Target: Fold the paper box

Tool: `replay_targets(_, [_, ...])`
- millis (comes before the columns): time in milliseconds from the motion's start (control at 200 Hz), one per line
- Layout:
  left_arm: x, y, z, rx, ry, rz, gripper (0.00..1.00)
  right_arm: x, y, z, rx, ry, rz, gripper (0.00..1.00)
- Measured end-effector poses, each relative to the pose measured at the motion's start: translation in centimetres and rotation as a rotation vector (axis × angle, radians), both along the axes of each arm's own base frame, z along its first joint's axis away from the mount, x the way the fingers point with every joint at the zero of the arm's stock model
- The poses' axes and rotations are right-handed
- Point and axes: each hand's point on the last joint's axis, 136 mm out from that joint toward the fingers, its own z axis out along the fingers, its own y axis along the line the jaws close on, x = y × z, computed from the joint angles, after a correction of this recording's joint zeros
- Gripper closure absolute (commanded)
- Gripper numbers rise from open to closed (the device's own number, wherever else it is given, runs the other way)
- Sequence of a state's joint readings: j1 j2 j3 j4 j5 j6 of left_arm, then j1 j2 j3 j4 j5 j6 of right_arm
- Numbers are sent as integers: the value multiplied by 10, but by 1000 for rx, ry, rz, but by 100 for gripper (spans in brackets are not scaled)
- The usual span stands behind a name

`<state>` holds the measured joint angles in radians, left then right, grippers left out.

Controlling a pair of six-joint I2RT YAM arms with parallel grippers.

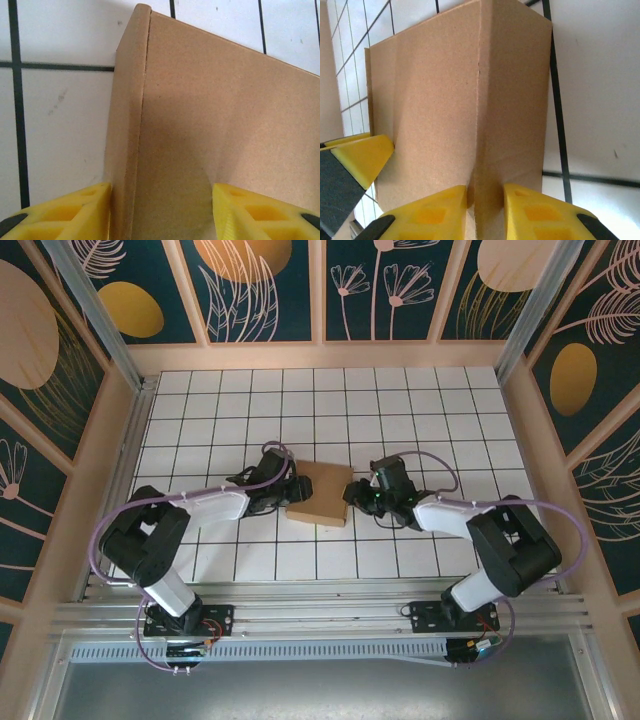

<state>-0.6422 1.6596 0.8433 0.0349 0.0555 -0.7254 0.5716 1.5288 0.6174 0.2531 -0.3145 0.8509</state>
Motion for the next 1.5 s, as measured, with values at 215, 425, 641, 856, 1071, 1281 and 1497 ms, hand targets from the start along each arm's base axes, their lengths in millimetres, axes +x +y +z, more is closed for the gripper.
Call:
replay_targets(215, [61, 10, 3, -19, -67, 120, 52, 81, 8, 4, -11, -61, -45, 76])
replay_targets(425, [164, 27, 10, -62, -155, 244, 52, 197, 26, 9, 19, -170, -75, 75])
replay_targets(641, [251, 50, 5, -110, -238, 330, 52, 287, 51, 12, 39, -271, -84, 73])
replay_targets(856, [289, 56, 7, -171, -287, 347, 47, 318, 55, 13, 54, -293, -95, 70])
replay_targets(1071, [293, 52, 12, -168, -300, 318, 39, 317, 54, 12, 49, -281, -96, 68])
replay_targets(1281, [288, 44, 20, -145, -316, 248, 17, 302, 51, 34, 37, -267, -77, 50])
replay_targets(1497, [252, 47, 106, -139, -432, 179, 1, 258, 19, 133, 42, -379, -63, 39])
